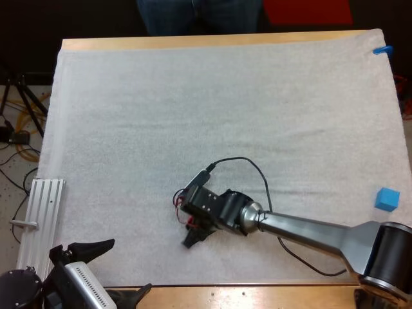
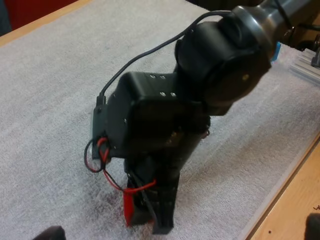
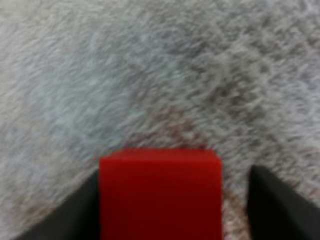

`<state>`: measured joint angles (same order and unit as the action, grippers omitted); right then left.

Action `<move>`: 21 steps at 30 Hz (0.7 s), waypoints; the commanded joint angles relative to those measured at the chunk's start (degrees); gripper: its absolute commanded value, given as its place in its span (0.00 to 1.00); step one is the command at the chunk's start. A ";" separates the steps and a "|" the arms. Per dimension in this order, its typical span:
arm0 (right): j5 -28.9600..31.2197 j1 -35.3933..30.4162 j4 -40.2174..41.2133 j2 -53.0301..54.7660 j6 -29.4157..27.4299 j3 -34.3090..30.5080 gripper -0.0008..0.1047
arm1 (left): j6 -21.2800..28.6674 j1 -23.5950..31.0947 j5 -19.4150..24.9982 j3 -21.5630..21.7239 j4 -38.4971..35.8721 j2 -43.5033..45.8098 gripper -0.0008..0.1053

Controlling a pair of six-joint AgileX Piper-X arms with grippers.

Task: Stack red cube on blue cube

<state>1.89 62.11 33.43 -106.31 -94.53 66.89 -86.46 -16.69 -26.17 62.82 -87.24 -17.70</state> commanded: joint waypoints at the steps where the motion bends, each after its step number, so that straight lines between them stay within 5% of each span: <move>1: -1.11 -0.74 -0.06 -0.28 0.60 0.45 0.37 | 0.19 -0.31 -0.68 0.23 -0.73 -0.15 0.83; 10: -1.89 -1.28 1.36 0.05 0.92 1.96 0.08 | 0.19 -0.31 -0.68 0.23 -0.73 -0.15 0.83; 21: 2.31 -1.28 3.69 6.29 -0.94 5.29 0.05 | 1.96 -0.31 -8.91 0.23 1.29 -0.15 0.83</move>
<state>3.89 61.01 36.43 -100.79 -94.93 71.72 -84.93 -16.69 -33.92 62.82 -86.53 -17.70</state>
